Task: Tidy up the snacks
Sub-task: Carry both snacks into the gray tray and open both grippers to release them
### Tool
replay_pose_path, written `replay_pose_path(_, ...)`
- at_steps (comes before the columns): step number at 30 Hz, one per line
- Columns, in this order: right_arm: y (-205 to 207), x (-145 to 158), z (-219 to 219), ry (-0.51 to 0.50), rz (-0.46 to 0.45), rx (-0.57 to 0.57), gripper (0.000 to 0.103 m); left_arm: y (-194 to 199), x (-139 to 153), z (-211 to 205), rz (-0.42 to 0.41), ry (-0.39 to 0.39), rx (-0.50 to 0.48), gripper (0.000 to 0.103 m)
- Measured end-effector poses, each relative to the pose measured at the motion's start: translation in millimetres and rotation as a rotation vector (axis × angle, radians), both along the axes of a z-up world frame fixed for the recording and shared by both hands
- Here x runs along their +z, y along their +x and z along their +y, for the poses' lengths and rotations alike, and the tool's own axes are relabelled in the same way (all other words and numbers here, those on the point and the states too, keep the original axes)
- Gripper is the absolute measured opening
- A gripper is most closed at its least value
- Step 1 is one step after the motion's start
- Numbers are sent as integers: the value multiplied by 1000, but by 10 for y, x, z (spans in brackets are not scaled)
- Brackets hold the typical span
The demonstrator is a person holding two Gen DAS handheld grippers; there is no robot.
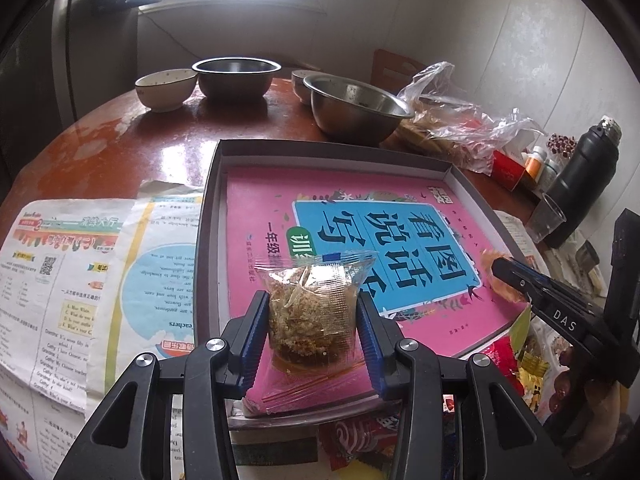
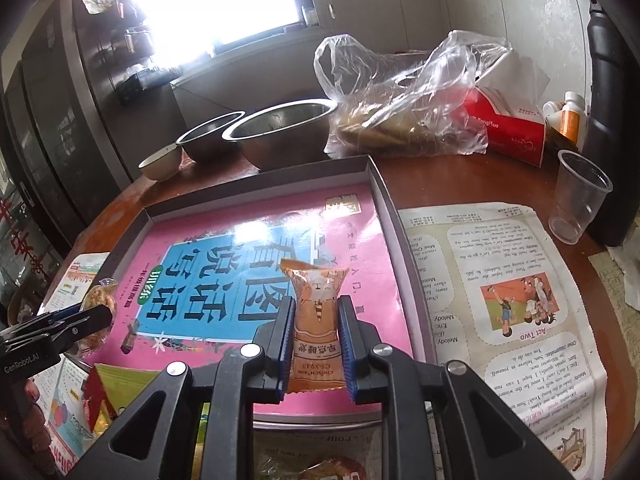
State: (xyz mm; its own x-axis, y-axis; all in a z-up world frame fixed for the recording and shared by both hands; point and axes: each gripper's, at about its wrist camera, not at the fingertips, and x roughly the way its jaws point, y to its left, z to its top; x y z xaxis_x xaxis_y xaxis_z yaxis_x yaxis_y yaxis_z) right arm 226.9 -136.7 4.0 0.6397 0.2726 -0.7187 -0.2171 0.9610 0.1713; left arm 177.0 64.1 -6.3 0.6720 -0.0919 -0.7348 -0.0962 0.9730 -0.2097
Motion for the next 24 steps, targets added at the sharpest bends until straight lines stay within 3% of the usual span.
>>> replay_pose_path(12, -44, 67, -66, 6, -20, -36, 24, 19, -48, -34, 14, 8, -6, 47)
replay_pose_path(15, -70, 95, -78, 7, -27, -38, 28, 10, -31, -40, 7, 9, -3, 51)
replay_pose_path(19, -106, 131, -75, 10, -36, -39, 33, -13, 6, -26, -9, 6, 5, 64)
replay_pose_path(24, -161, 177, -56, 6, -48, -38, 37, -44, 39, -9, -17, 10, 12, 66)
